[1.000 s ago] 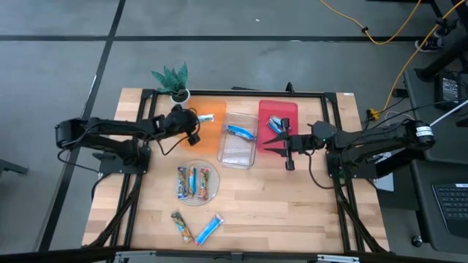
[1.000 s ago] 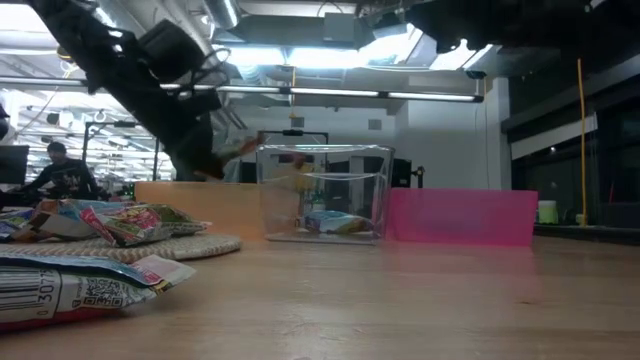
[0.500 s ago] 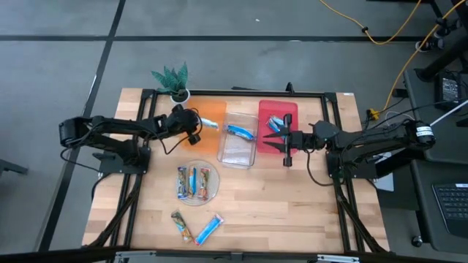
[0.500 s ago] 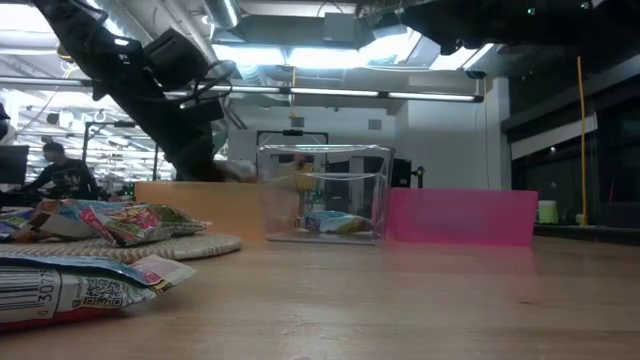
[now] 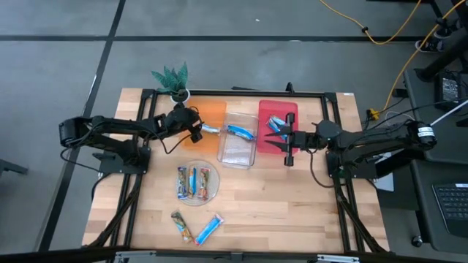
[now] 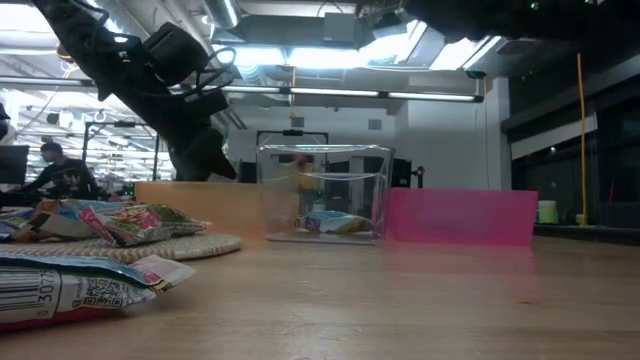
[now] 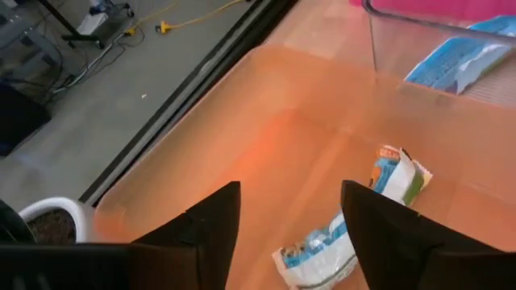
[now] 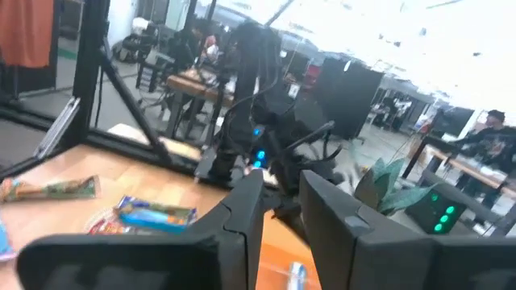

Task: Pick and place Granola Bars by type
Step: Put the top red granola bar into the red bin

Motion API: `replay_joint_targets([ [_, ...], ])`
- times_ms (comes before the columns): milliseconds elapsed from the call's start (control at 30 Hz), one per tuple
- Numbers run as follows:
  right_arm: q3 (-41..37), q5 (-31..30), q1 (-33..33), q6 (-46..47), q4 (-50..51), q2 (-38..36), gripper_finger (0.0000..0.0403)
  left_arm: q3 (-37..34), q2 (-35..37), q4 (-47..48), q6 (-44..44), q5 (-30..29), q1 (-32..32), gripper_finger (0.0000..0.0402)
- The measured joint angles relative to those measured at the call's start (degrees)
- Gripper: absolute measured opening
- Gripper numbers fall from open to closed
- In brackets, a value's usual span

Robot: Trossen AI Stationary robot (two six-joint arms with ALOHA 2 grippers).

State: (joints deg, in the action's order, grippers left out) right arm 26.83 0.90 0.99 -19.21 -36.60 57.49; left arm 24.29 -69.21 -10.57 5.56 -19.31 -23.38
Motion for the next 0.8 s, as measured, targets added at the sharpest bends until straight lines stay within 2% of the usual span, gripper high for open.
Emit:
replay_joint_targets([
  [200, 0.0, -4.7, -0.1, 0.4, 5.6, -7.6, 0.0087, 0.0, 0.0, 0.1, -0.1, 0.1, 0.0, 0.0223],
  [467, 0.0, -4.9, -0.1, 4.0, 18.3, -18.7, 0.0087, 0.0, 0.0, 0.7, -0.7, 1.7, 0.0, 0.0222],
  [567, 0.0, -4.9, -0.1, 4.7, 21.7, -21.3, 0.0087, 0.0, 0.0, 0.7, -1.4, 3.7, 0.0, 0.0224],
  [800, 0.0, -4.9, -0.1, 4.0, 22.4, -23.2, 0.0087, 0.0, 2.8, 2.9, -0.8, 7.5, 0.5, 0.0218],
])
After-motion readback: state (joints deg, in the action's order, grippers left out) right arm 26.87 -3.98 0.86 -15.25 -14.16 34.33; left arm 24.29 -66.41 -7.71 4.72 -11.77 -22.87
